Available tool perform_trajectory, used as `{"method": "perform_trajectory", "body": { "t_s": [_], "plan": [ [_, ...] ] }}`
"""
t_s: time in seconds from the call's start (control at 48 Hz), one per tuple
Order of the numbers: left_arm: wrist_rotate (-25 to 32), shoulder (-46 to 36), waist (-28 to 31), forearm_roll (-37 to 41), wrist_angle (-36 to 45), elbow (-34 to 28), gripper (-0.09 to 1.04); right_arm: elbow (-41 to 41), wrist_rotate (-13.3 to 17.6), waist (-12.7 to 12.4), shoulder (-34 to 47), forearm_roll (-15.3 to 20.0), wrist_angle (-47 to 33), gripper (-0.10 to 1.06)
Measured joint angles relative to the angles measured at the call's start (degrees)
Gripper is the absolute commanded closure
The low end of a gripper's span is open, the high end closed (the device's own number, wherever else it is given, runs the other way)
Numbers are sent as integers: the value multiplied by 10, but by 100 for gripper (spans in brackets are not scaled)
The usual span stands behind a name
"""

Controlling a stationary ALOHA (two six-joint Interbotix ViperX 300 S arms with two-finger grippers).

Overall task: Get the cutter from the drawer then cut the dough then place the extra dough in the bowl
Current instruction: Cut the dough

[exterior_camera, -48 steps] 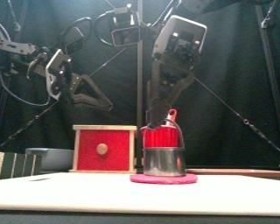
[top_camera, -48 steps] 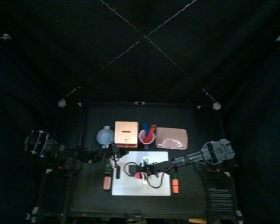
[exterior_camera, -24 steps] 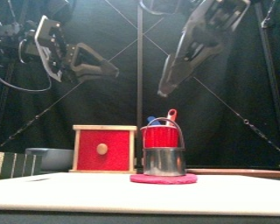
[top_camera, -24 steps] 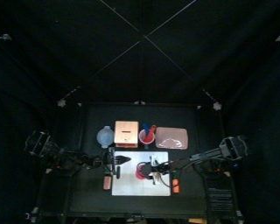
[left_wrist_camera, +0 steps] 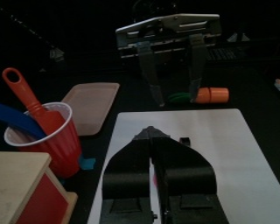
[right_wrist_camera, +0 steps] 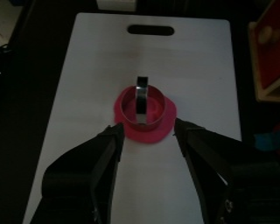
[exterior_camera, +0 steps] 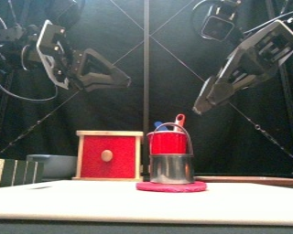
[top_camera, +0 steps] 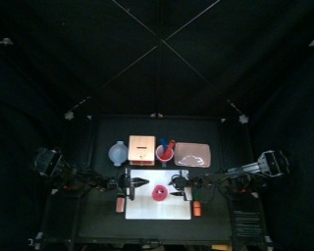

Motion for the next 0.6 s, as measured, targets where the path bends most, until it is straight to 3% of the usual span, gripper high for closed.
{"method": "perform_trajectory", "body": {
  "t_s": [0.125, 0.312, 0.604],
  "plan": [
    [2, 18, 0, 2, 0, -11, 61, 6, -4, 0, 4, 4, -28, 13],
    [0, 58, -2, 22, -3, -30, 54, 46, -4, 1, 22, 21, -151, 13],
    [-31, 144, -9, 41, -26, -62, 38, 64, -9, 2, 112, 63, -287, 13]
  ]
}}
